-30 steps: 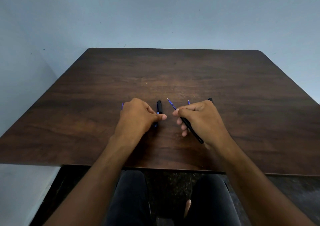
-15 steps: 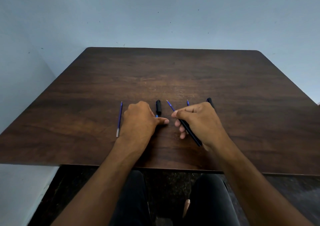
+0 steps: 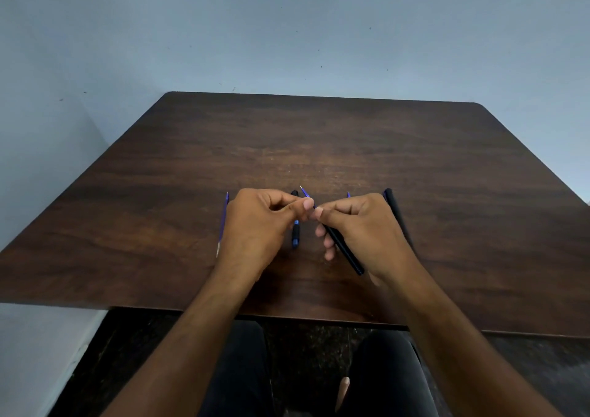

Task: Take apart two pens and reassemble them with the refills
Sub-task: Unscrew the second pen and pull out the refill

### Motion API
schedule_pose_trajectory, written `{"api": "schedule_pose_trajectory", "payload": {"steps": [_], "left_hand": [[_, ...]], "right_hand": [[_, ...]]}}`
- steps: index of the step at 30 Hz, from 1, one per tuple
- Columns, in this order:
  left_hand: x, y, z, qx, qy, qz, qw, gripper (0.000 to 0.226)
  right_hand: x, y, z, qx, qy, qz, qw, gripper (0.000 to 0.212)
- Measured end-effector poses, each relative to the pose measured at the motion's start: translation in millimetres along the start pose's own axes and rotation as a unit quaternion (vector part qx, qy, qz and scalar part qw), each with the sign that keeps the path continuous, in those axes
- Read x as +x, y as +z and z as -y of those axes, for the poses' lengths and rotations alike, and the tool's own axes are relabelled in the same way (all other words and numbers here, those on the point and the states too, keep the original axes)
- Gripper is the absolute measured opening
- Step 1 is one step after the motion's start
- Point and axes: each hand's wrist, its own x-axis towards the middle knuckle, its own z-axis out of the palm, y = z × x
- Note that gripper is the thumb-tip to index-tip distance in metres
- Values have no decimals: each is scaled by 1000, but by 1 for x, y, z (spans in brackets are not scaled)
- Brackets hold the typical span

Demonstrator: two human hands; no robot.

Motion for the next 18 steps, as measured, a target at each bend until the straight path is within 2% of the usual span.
{"api": "schedule_pose_trajectory", "payload": {"steps": [6, 11, 18], "left_hand": [[4, 1, -2, -153, -56, 24, 986, 14], [11, -3, 1, -162, -89, -18, 983, 20], [9, -5, -1, -208, -114, 25, 971, 12]], "right_hand": [[-1, 3, 3, -1, -14, 11, 1000, 19], [-2, 4, 2, -14, -8, 29, 999, 17], [0, 7, 0, -8, -21, 35, 999, 22]]}}
